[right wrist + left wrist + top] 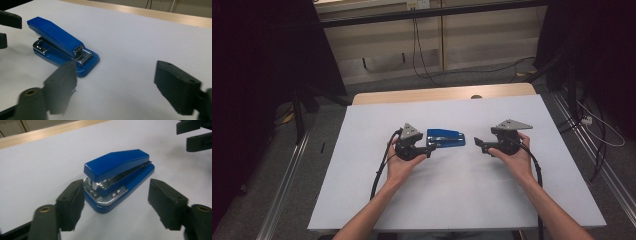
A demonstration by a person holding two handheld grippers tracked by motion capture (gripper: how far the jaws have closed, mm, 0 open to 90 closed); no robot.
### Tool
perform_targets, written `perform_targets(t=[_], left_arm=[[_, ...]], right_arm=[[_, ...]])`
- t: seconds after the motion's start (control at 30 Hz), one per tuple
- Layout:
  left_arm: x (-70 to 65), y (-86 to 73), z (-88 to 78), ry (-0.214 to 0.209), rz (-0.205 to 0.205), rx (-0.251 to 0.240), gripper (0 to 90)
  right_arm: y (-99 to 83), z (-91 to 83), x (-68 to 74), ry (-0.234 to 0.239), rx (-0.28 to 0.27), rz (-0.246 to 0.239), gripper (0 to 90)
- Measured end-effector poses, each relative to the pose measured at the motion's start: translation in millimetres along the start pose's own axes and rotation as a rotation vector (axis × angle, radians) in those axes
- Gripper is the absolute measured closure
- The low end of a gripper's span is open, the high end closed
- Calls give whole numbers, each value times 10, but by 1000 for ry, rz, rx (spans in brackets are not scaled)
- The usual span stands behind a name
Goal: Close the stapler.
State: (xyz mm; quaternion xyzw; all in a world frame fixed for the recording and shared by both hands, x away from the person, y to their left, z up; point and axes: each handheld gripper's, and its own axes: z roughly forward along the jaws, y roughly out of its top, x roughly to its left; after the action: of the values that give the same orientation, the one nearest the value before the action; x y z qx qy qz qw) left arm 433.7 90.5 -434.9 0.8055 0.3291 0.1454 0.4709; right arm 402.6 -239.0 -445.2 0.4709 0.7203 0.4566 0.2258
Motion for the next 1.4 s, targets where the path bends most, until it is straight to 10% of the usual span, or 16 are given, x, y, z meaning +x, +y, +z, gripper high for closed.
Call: perform_targets(t=[0.27, 1.4], left_arm=[[13, 21, -78, 21, 13, -46, 48], [57, -266, -1014, 149, -26, -134, 34]], right_arm=[[27, -118, 76, -32, -59, -29, 42], [-138, -554, 207, -126, -124, -42, 29]])
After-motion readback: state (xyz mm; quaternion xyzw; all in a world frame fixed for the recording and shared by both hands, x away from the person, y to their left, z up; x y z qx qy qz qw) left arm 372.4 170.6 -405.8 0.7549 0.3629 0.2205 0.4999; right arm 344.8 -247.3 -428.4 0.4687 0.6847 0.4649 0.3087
